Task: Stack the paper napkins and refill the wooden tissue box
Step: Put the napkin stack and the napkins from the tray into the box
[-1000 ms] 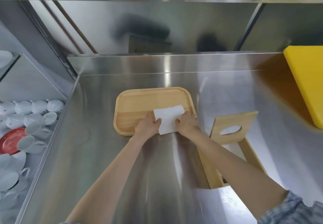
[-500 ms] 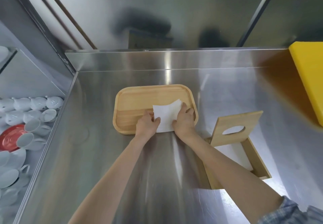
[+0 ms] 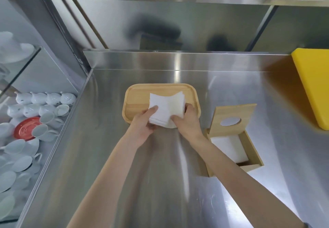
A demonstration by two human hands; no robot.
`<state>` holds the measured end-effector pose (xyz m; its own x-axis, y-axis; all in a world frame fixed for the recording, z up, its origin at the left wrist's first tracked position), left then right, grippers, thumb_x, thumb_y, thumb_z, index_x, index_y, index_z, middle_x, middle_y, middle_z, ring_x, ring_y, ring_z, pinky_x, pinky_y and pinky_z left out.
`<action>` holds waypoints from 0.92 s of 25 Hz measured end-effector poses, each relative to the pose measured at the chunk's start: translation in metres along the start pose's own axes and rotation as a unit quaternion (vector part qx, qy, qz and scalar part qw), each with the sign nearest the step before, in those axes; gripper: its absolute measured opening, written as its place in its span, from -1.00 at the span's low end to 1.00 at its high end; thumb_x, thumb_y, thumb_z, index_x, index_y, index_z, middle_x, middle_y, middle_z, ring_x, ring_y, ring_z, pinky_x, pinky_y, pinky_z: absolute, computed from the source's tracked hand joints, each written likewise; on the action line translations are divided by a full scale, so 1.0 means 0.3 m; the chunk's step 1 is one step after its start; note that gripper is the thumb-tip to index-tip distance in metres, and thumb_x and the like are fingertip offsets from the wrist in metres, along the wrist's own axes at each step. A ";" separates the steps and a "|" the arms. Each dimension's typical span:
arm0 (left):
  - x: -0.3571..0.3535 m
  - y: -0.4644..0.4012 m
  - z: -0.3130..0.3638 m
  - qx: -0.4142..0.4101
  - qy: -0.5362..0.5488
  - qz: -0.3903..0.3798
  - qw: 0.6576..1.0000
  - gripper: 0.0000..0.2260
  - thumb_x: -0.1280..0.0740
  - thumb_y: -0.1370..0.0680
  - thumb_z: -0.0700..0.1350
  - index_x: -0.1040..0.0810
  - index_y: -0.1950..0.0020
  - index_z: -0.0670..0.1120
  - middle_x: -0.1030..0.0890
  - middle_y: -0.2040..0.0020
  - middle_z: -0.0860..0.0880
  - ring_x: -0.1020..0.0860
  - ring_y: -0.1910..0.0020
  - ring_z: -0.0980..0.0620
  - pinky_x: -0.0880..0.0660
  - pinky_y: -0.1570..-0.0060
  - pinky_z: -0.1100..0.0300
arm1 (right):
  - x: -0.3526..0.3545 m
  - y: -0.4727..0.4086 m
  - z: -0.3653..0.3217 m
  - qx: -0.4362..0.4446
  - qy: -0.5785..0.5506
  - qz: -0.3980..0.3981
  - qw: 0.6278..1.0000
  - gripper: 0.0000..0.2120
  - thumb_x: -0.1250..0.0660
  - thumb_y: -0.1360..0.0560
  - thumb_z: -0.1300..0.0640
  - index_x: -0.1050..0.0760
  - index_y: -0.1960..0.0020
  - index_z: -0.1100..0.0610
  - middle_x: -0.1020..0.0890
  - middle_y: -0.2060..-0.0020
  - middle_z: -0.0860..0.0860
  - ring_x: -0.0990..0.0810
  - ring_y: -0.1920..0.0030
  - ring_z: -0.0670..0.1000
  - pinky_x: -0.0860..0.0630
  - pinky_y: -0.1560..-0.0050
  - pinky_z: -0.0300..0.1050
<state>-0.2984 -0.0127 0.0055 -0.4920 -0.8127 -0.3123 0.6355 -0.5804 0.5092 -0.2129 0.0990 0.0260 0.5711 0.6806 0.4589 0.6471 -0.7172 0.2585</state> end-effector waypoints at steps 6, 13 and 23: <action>-0.030 0.206 -0.084 0.040 0.064 -0.112 0.991 -0.76 -0.24 -0.54 -0.05 -0.51 -0.17 -0.07 -0.64 -0.05 -0.05 -0.61 0.02 -0.02 -0.61 0.14 0.11 | 0.079 0.215 -0.003 0.050 -0.102 -0.013 0.993 -0.62 -0.30 -0.45 0.31 -0.34 -0.24 0.20 -0.52 0.00 -0.02 -0.50 -0.04 0.01 -0.42 0.02 -0.21; -0.123 0.346 -0.174 -0.029 -0.013 -0.142 0.989 -0.71 -0.17 -0.59 -0.01 -0.41 -0.31 0.05 -0.62 -0.18 -0.01 -0.66 -0.01 0.03 -0.63 0.17 0.16 | 0.192 0.380 0.113 0.065 -0.122 0.010 0.990 -0.66 -0.32 -0.50 0.19 -0.35 -0.24 0.12 -0.51 0.07 -0.13 -0.48 0.03 -0.07 -0.38 0.20 -0.43; -0.289 0.435 -0.265 -0.057 -0.042 -0.141 0.987 -0.73 -0.18 -0.59 -0.13 -0.40 -0.29 0.03 -0.60 -0.11 0.03 -0.65 0.04 0.07 -0.63 0.20 0.21 | 0.372 0.430 0.272 0.023 -0.179 0.011 0.984 -0.86 -0.26 -0.54 0.09 -0.42 -0.09 0.05 -0.59 0.14 -0.04 -0.53 0.07 -0.04 -0.45 0.08 -0.23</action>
<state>-0.1255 -0.0221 0.0355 -0.7032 -0.6135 -0.3595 0.5270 -0.7890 0.3158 -0.0245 0.0948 0.0413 0.7213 0.6795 0.1342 0.6497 -0.7310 0.2089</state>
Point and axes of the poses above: each hand's wrist, its own y-axis away from the middle knuckle, its own x-axis out of the back of the hand, z = x × y, the point moved 6 cm from there along -y, towards the middle knuckle
